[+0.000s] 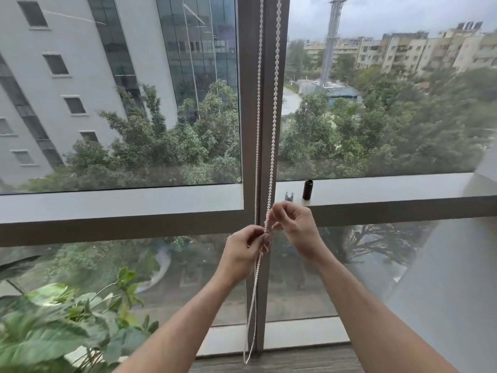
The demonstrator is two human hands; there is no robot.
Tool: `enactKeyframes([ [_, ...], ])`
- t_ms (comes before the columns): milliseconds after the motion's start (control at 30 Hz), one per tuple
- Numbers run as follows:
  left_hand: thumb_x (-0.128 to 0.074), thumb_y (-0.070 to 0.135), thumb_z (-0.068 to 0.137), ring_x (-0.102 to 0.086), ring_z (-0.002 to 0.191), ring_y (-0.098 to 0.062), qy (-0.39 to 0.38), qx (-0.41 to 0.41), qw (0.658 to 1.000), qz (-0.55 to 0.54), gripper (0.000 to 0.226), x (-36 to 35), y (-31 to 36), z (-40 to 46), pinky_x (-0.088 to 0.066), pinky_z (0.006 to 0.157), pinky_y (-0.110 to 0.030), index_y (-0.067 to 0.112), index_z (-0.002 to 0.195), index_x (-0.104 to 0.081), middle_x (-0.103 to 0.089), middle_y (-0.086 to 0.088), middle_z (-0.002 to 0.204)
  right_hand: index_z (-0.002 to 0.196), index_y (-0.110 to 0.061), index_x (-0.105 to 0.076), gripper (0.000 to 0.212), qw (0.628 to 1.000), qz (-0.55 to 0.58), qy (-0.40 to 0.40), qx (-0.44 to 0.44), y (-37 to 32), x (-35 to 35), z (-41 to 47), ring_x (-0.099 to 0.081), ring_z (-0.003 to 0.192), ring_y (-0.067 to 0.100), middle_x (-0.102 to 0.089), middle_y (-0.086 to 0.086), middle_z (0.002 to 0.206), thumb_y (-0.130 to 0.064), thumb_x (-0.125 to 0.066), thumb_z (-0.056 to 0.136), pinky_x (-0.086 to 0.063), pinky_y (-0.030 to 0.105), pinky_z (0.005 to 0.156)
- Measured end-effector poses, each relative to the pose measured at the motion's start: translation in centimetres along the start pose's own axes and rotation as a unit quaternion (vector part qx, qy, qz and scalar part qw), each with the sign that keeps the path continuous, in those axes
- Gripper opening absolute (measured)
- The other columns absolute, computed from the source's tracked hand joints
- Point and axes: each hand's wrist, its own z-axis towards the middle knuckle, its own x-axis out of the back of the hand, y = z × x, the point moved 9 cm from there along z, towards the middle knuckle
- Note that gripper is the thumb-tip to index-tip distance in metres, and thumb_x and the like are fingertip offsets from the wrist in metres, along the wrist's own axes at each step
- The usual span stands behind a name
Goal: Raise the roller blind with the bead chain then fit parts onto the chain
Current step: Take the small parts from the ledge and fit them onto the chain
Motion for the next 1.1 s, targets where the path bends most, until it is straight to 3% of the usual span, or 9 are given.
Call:
enactKeyframes([
  [100,-0.061,0.013,0.095,-0.063,0.061,-0.011,0.018,0.013,0.999,-0.026,0.015,-0.5,-0.9,-0.2,-0.051,0.061,-0.025,0.017,0.085,-0.070,-0.070,0.002,0.067,0.075,-0.014,-0.068,0.036,0.995,-0.013,0.096,-0.038,2.0,3.9,0.7,-0.063,0.063,0.015,-0.069,0.000,0.064,-0.046,-0.061,0.089,-0.051,0.026,0.059],
  [167,-0.059,0.011,0.096,-0.065,0.060,-0.010,0.030,0.022,0.998,-0.053,0.017,-0.8,-1.5,-0.4,-0.051,0.060,-0.021,0.018,0.088,-0.071,-0.071,0.002,0.067,0.081,-0.018,-0.068,0.023,0.977,-0.048,0.195,-0.068,3.7,7.4,1.2,-0.065,0.066,0.018,-0.069,0.002,0.071,-0.038,-0.067,0.092,-0.054,0.032,0.063],
  [233,-0.058,0.011,0.097,-0.064,0.060,-0.011,0.037,0.033,0.995,-0.089,0.017,-1.2,-2.1,-0.8,-0.052,0.059,-0.022,0.018,0.091,-0.073,-0.072,0.001,0.067,0.095,-0.019,-0.065,0.012,0.950,-0.106,0.273,-0.105,5.0,10.5,1.9,-0.066,0.075,0.021,-0.069,0.002,0.082,-0.031,-0.066,0.092,-0.057,0.040,0.074],
  [300,-0.058,0.010,0.097,-0.063,0.062,-0.014,0.036,0.049,0.990,-0.123,0.018,-1.7,-2.5,-1.2,-0.052,0.059,-0.024,0.018,0.095,-0.074,-0.071,0.000,0.068,0.114,-0.014,-0.061,0.026,0.931,-0.146,0.308,-0.133,5.9,12.5,2.8,-0.063,0.079,0.016,-0.065,-0.003,0.086,-0.027,-0.063,0.091,-0.055,0.038,0.081],
  [467,-0.059,0.011,0.095,-0.064,0.063,-0.013,0.047,0.064,0.988,-0.132,0.016,-2.7,-3.1,-1.9,-0.052,0.060,-0.023,0.017,0.096,-0.074,-0.073,-0.002,0.072,0.139,-0.010,-0.041,0.058,0.932,-0.202,0.248,-0.170,8.0,13.2,6.3,-0.054,0.104,0.020,-0.054,0.004,0.116,-0.024,-0.068,0.090,-0.047,0.035,0.091],
  [667,-0.061,0.009,0.095,-0.065,0.066,-0.013,0.068,0.066,0.988,-0.124,0.016,-1.9,-3.6,-2.5,-0.052,0.064,-0.024,0.016,0.094,-0.074,-0.076,-0.003,0.076,0.144,-0.016,-0.039,0.065,0.944,-0.114,0.218,-0.218,10.6,12.9,8.4,-0.057,0.112,0.023,-0.055,0.003,0.124,-0.025,-0.070,0.087,-0.045,0.034,0.095],
  [867,-0.064,0.008,0.092,-0.065,0.065,-0.013,0.072,0.074,0.986,-0.133,0.025,-2.4,-4.3,-3.4,-0.055,0.064,-0.028,0.027,0.084,-0.079,-0.075,-0.002,0.075,0.122,-0.013,-0.059,0.032,0.928,-0.216,0.229,-0.199,10.7,13.4,8.9,-0.059,0.100,0.023,-0.067,0.009,0.119,-0.016,-0.062,0.090,-0.048,0.035,0.091],
  [1000,-0.069,0.011,0.089,-0.066,0.066,-0.015,0.069,0.075,0.987,-0.127,0.019,-2.4,-4.5,-3.7,-0.058,0.068,-0.032,0.027,0.086,-0.079,-0.074,-0.003,0.074,0.117,-0.015,-0.056,0.022,0.929,-0.204,0.238,-0.196,10.7,13.6,8.1,-0.061,0.103,0.028,-0.066,0.011,0.115,-0.016,-0.060,0.095,-0.051,0.041,0.090],
  [1100,-0.074,0.008,0.084,-0.069,0.068,-0.022,0.076,0.077,0.985,-0.133,0.016,-2.4,-4.7,-3.9,-0.060,0.071,-0.042,0.023,0.086,-0.076,-0.074,-0.007,0.075,0.116,-0.011,-0.056,0.020,0.943,-0.184,0.241,-0.141,9.8,13.1,7.0,-0.062,0.101,0.027,-0.066,0.008,0.107,-0.012,-0.059,0.096,-0.048,0.035,0.085],
])
